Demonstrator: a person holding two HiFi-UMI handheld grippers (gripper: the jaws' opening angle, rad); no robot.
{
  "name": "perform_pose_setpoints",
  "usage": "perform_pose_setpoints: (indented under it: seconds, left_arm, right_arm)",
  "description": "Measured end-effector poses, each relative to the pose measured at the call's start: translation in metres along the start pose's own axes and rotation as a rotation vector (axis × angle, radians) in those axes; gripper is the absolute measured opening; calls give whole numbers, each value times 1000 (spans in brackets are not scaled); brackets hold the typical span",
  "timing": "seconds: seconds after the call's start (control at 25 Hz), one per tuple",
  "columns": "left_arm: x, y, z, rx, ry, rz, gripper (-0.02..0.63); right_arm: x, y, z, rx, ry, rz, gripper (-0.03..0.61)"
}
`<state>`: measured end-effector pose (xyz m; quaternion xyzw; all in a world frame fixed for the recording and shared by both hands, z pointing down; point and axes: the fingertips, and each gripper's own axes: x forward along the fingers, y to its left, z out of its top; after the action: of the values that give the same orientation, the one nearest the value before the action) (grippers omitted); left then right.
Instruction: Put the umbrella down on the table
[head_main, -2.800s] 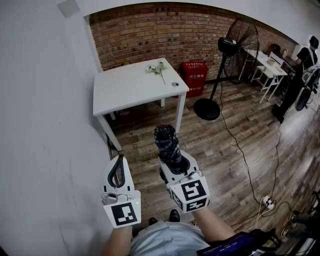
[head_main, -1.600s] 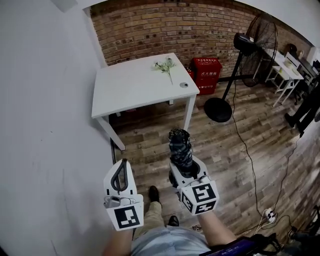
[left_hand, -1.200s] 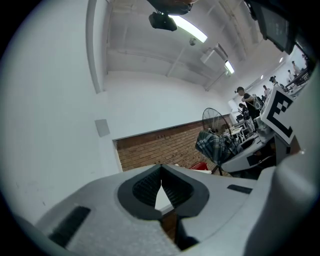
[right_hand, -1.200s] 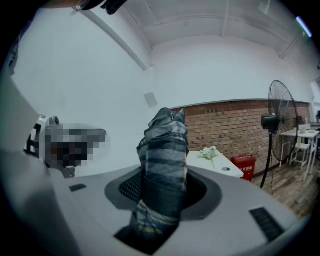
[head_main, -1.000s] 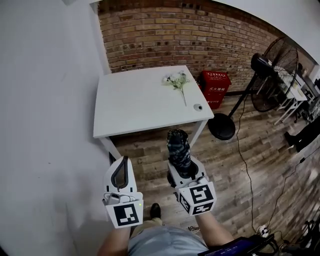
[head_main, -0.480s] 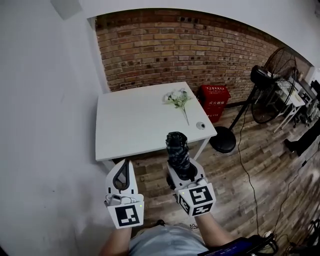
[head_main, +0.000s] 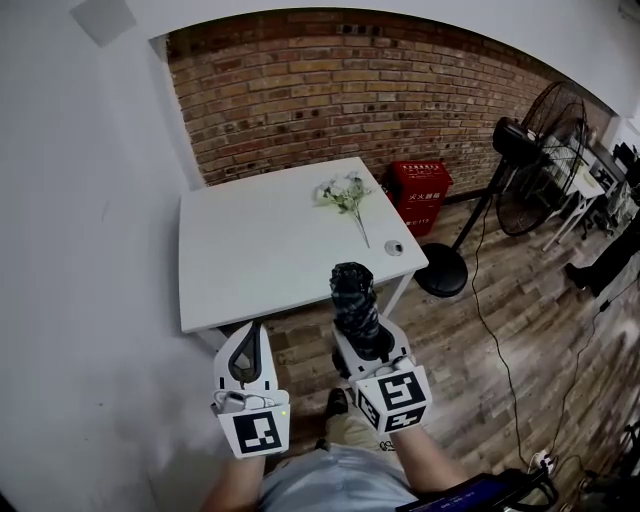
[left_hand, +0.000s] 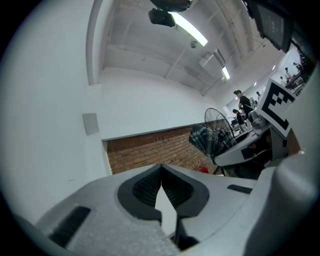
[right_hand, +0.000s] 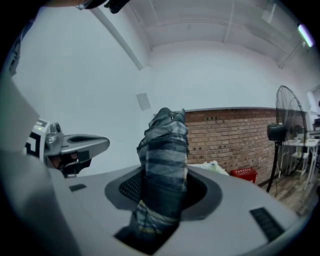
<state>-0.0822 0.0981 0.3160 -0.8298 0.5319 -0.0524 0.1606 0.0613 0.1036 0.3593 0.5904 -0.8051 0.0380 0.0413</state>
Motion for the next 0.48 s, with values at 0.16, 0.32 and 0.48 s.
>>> perform_pose_setpoints:
  seconds: [0.16, 0.32, 0.48]
  left_arm:
    - [21, -5, -10, 12, 12, -16, 8]
    - [49, -2, -29, 22, 45, -18, 8]
    - [84, 7, -43, 33, 95, -9, 8]
  right_arm:
    - [16, -17, -3, 10, -6, -14, 183]
    - [46, -40, -5, 20, -7, -22, 183]
    - [83, -65, -3, 38, 8, -12, 183]
